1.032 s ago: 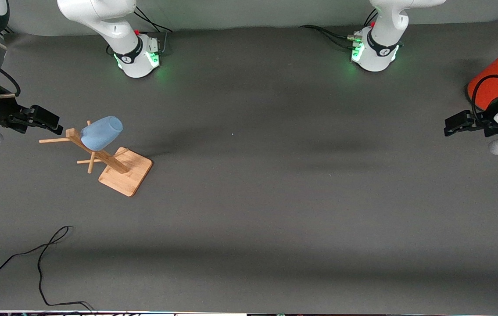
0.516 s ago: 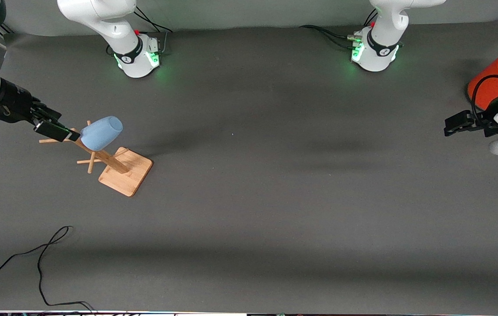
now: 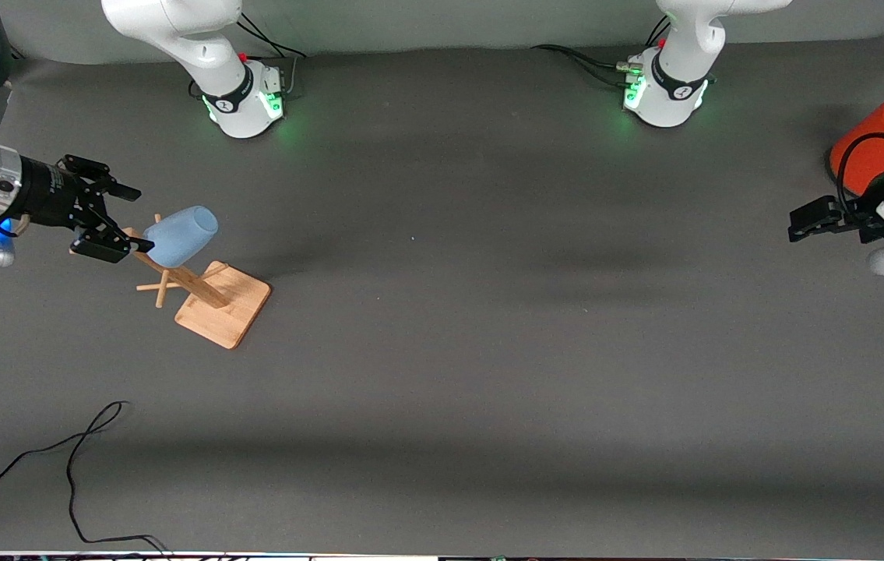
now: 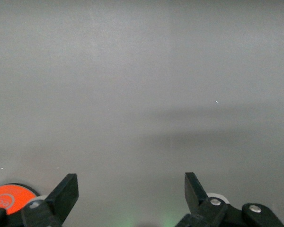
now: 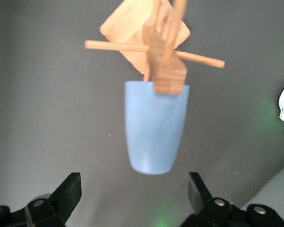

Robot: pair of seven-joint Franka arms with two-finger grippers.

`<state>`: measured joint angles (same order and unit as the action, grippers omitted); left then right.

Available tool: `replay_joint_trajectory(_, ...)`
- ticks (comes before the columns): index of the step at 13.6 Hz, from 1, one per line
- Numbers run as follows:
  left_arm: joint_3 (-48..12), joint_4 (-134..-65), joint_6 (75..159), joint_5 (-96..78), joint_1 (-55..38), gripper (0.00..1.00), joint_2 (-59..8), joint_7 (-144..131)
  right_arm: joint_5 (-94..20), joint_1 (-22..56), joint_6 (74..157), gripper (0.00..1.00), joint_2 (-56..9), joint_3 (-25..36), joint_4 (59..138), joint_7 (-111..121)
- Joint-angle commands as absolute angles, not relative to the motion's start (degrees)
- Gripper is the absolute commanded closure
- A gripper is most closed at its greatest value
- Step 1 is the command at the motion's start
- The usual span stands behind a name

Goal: Rotate and upright cup with both arms
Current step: 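Reach the right gripper to the light blue cup on the mug tree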

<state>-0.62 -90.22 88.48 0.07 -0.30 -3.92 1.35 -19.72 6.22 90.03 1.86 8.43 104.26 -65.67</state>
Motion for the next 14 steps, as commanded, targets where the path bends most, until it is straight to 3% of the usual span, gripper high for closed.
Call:
replay_joint_trajectory(1,-0.8,-89.6,87.8,-0.2,-0.1,0.0,-4.0,1.4,-20.8,6.2,93.4,0.0,4.7,8.6,110.9,-67.9)
replay_joint_trajectory(11,-0.8,-89.6,87.9,-0.2,-0.1,0.0,-4.1,1.4,-21.3,7.0,107.3,0.0,6.1,8.0,123.0,-67.9)
replay_joint_trajectory(12,-0.8,-89.6,87.9,-0.2,-0.1,0.0,-4.1,1.4,-21.4,7.2,107.9,0.02,6.0,8.0,123.3,-67.9)
replay_joint_trajectory(14,-0.8,-89.6,87.9,-0.2,-0.1,0.0,-4.1,1.4,-21.4,7.2,108.0,0.23,5.8,8.0,123.2,-67.8)
